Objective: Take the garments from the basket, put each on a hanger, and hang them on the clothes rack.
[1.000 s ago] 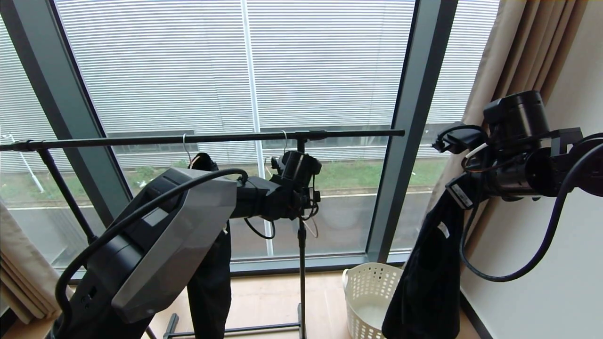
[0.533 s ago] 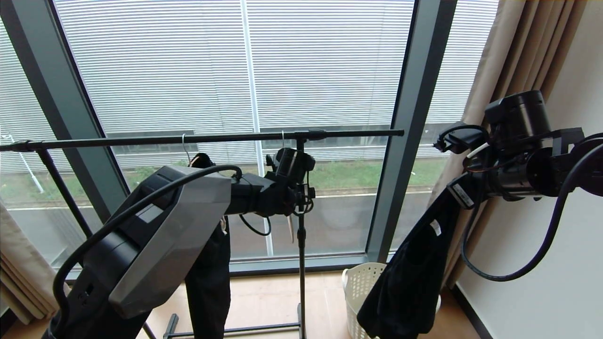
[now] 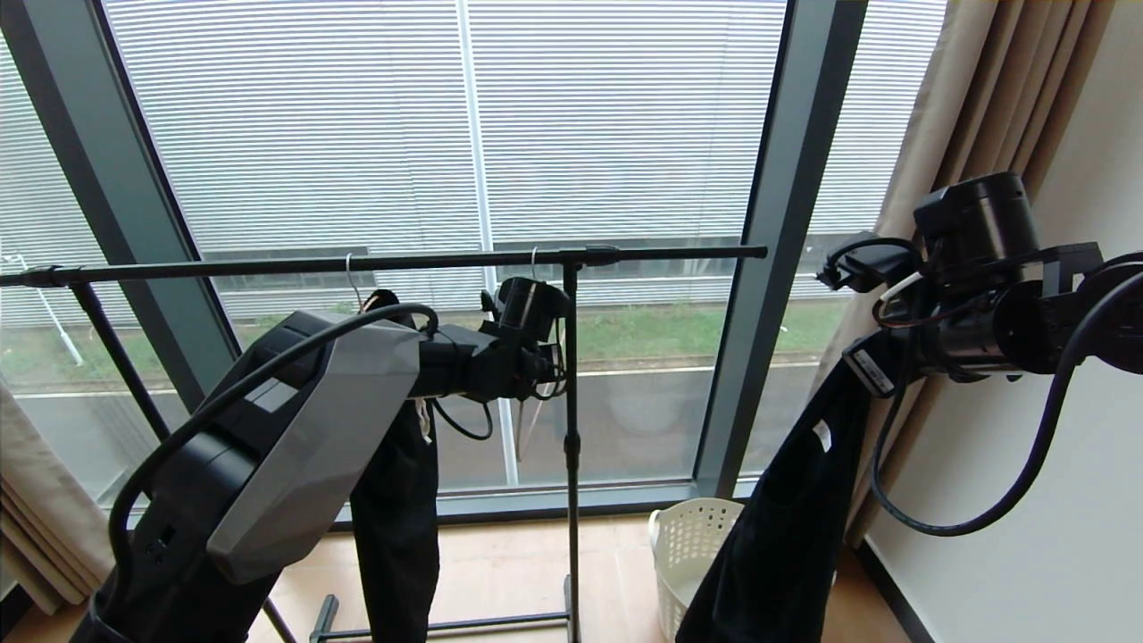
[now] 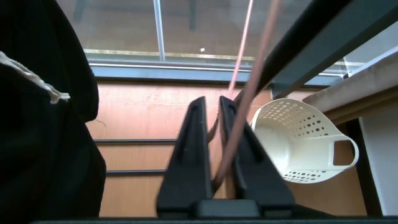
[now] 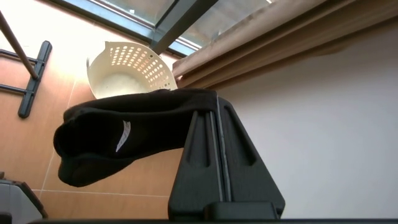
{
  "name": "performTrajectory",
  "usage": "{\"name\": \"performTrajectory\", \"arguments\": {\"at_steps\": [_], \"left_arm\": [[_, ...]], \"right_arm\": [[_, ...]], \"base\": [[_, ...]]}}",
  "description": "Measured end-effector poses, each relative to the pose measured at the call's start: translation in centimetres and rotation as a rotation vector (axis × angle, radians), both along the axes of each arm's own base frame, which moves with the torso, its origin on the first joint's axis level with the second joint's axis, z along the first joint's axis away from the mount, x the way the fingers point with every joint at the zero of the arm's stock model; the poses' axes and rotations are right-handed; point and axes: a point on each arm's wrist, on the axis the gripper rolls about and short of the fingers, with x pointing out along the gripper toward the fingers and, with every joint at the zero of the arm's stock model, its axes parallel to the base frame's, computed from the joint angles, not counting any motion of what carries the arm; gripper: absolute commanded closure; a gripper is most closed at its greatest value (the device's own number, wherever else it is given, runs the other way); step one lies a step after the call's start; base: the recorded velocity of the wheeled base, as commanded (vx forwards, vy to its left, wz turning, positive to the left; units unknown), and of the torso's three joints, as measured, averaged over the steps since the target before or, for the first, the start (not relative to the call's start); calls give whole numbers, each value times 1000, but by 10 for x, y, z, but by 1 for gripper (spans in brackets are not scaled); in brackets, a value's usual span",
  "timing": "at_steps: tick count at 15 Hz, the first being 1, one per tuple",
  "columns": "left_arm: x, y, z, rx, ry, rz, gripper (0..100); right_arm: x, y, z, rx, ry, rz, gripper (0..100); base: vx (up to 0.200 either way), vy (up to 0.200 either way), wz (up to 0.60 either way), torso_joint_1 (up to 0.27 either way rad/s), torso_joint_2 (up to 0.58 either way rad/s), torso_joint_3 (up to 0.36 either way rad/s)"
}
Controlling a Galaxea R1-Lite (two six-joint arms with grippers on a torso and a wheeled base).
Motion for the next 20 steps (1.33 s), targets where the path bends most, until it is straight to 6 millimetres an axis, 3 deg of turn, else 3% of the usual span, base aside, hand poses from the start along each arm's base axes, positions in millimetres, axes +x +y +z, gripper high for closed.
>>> {"name": "performTrajectory", "arguments": {"at_steps": [7,10,20], "left_arm": [[2,5,1,-1,-1,10,100],[-3,9,15,-8,-12,10,100],[-70,30,60,26,-8,-124,100]], "right_arm": [[0,0,0,1,-1,-2,100],[0,0,0,1,-1,-2,100],[0,0,0,1,0,-1,100]], "base": [[0,0,0,0,0,0],[0,0,0,0,0,0],[0,0,0,0,0,0]]}}
